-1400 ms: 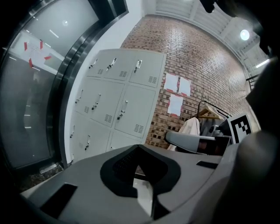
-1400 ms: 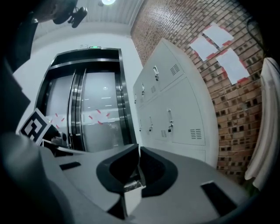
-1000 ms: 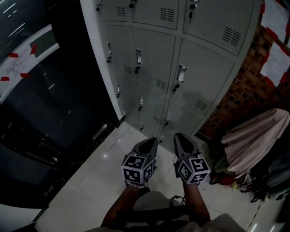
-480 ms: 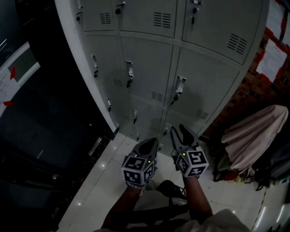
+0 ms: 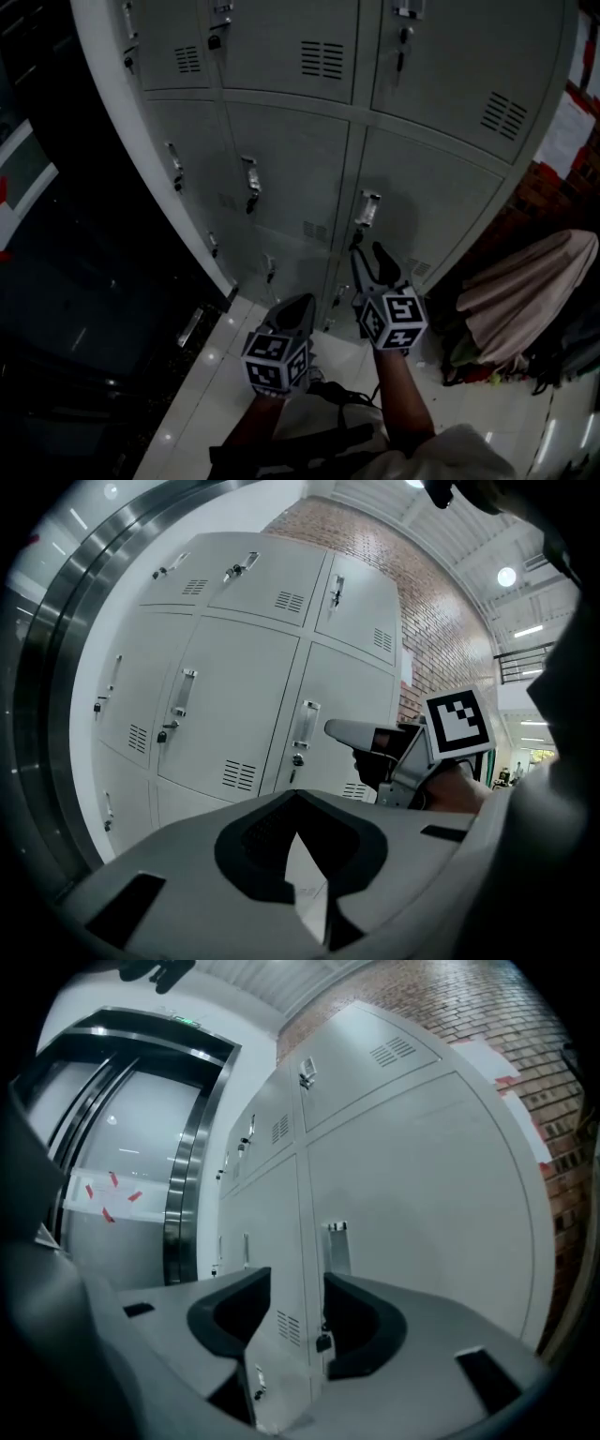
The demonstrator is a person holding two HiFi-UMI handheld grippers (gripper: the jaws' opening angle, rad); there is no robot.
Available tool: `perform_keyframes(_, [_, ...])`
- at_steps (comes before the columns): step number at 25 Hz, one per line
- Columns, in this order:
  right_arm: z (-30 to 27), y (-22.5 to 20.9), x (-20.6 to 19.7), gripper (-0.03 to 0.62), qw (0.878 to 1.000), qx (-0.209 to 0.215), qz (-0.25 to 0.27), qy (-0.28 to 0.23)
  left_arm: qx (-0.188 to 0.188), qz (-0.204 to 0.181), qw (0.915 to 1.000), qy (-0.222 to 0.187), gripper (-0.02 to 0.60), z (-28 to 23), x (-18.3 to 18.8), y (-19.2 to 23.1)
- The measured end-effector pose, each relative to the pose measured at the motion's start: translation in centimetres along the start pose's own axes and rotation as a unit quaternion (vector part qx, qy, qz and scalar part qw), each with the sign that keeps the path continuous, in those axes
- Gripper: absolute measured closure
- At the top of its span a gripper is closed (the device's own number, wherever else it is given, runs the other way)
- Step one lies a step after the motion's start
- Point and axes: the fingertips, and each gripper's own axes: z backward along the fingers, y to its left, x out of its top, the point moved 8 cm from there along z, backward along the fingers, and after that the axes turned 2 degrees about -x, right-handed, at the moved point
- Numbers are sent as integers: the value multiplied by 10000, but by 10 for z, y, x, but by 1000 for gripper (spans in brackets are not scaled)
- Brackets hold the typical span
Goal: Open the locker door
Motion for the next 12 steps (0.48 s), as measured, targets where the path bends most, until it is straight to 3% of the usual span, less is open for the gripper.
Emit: perform_keyframes(12, [-82,-8,15,387,9963,-738,446,38,201,140,9997,-12,588,-24,15,49])
